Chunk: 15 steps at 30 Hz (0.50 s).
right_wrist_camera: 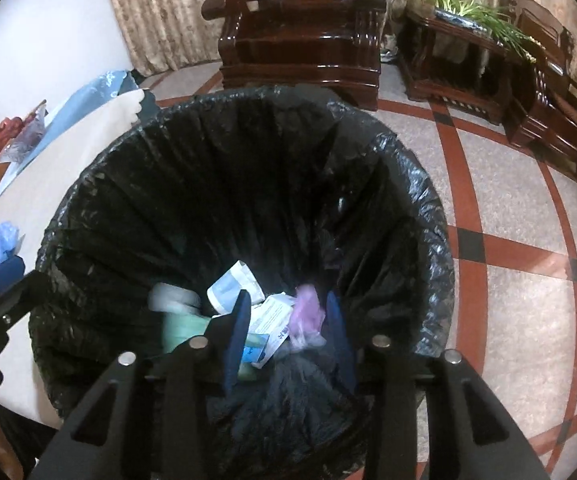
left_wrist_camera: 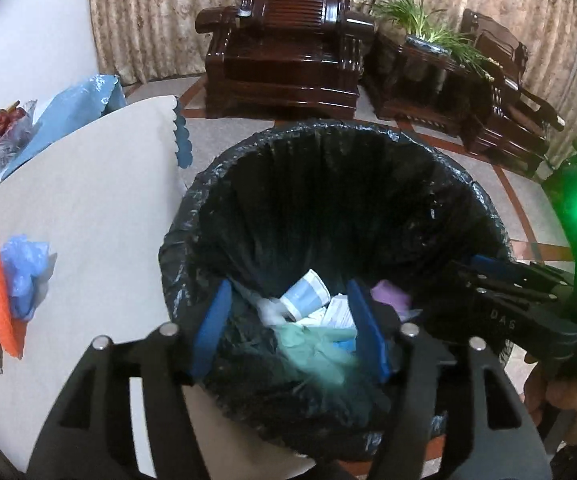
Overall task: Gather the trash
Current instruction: 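Open both grippers over the bin, dropping the mask and glove, then move both open grippers back over the table toward the orange foam nets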
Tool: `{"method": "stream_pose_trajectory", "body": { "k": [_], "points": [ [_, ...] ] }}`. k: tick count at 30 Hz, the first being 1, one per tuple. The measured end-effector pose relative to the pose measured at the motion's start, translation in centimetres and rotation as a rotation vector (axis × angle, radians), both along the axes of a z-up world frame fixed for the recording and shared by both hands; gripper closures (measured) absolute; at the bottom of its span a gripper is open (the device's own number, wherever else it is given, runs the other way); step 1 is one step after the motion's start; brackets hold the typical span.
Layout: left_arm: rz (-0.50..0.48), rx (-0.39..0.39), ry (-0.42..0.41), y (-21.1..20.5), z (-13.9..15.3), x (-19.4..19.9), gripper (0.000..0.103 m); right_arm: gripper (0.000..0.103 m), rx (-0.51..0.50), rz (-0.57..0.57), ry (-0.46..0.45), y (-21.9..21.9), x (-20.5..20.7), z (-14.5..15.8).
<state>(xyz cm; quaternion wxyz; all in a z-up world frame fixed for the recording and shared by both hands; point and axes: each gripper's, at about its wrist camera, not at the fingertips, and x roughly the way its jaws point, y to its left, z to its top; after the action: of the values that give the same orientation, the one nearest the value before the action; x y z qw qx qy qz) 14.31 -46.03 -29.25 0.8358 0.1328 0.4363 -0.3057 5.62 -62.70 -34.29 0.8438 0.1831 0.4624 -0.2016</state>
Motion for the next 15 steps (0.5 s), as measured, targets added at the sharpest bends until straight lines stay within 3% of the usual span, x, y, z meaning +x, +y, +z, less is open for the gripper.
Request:
{"method": "stream_pose_trajectory", "body": {
  "k": [8,15],
  "points": [
    [0.034,-0.005,0.003,3.8,0.9,0.3,0.043,0.064,-0.001,0.005,-0.013,2.0,-0.6,1.1],
    [0.098,-0.019,-0.038,10.5,2.8,0.6,0.039,0.055,-0.002,0.021,-0.073,5.6,-1.0,4.2]
  ]
}}
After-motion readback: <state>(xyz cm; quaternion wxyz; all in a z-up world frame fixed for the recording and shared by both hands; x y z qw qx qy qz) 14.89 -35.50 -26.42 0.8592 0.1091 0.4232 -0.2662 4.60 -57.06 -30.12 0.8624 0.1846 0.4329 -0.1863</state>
